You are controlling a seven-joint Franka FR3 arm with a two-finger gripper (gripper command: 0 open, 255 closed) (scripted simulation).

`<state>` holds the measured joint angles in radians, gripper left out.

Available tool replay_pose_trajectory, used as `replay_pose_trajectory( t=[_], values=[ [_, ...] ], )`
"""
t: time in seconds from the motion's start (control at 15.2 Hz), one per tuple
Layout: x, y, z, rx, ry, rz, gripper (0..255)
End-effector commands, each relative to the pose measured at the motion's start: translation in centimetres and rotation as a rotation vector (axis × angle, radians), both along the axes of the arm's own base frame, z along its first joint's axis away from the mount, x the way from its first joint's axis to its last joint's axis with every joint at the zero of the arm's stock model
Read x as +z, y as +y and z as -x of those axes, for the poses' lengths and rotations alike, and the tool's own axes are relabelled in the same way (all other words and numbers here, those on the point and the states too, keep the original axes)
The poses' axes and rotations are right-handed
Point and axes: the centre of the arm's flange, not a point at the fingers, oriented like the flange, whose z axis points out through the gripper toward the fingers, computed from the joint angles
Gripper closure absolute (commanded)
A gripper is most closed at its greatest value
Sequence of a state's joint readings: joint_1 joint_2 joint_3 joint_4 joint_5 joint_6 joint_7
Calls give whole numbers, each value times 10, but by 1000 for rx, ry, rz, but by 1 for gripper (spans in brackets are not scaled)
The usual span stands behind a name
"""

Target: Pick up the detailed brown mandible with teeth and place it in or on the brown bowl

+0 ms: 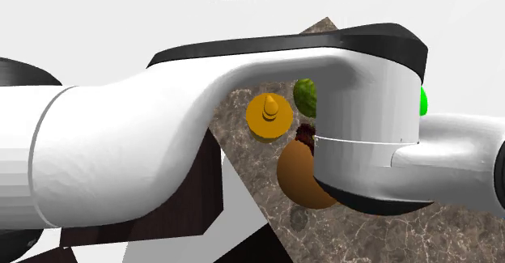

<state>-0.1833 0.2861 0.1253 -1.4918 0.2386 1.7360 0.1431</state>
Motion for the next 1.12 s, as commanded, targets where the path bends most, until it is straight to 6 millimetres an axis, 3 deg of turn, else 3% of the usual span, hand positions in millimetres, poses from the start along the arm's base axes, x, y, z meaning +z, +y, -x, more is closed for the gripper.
replay_pose_trajectory(
  t=[0.0, 0.26, 1.06],
  values=[
    [1, -25, -2, 1, 0, 0, 255],
    [2, -75, -9, 1, 0, 0, 255],
    [-61, -75, -9, 1, 0, 0, 255]
  ],
)
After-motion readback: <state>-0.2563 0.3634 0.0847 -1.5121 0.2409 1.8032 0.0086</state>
